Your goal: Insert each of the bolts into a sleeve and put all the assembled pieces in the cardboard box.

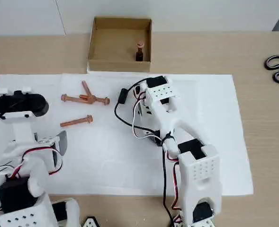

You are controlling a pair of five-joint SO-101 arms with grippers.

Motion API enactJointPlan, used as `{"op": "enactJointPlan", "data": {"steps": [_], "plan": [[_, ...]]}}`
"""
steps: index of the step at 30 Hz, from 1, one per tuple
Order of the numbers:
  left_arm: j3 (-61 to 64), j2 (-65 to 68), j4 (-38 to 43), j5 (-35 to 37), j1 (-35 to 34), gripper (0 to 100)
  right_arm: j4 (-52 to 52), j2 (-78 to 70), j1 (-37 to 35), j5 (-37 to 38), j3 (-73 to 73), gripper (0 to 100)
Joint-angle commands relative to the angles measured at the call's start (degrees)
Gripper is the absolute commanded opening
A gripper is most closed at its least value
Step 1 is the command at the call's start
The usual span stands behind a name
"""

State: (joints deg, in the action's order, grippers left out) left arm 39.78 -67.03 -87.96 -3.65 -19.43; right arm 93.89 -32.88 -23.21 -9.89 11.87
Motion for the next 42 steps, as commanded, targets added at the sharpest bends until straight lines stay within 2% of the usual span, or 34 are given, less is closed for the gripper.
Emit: {"op": "enactJointPlan", "data": {"steps": [1,6,15,20,28,31,37,42], "plan": [[-0.3,-0.5,-0.3,-0.1,-0.3,24,-0.3,-1.7,0.0,0.1,-0.4,0.3],[-0.3,-0.5,-0.3,-0.1,-0.3,24,1.9,0.9,2.1,4.6,0.1,0.4],[-0.6,-0.5,0.0,-0.1,-0.1,24,2.3,18.6,6.8,12.0,-0.1,0.4],[-0.6,-0.3,0.1,0.3,-0.1,24,0.9,24.7,8.8,11.9,-0.1,0.4],[-0.8,3.9,3.8,-0.3,0.0,24,-1.4,21.8,10.9,12.0,0.1,0.4],[-2.6,13.1,4.0,-5.8,0.1,24,-0.8,20.3,11.8,12.1,0.1,0.4],[-13.3,33.3,3.8,-26.3,0.1,24,-0.7,20.1,12.4,16.0,0.1,0.4],[-22.2,48.6,3.8,-35.3,3.3,24,-0.7,20.1,12.4,16.0,0.2,0.4]]}}
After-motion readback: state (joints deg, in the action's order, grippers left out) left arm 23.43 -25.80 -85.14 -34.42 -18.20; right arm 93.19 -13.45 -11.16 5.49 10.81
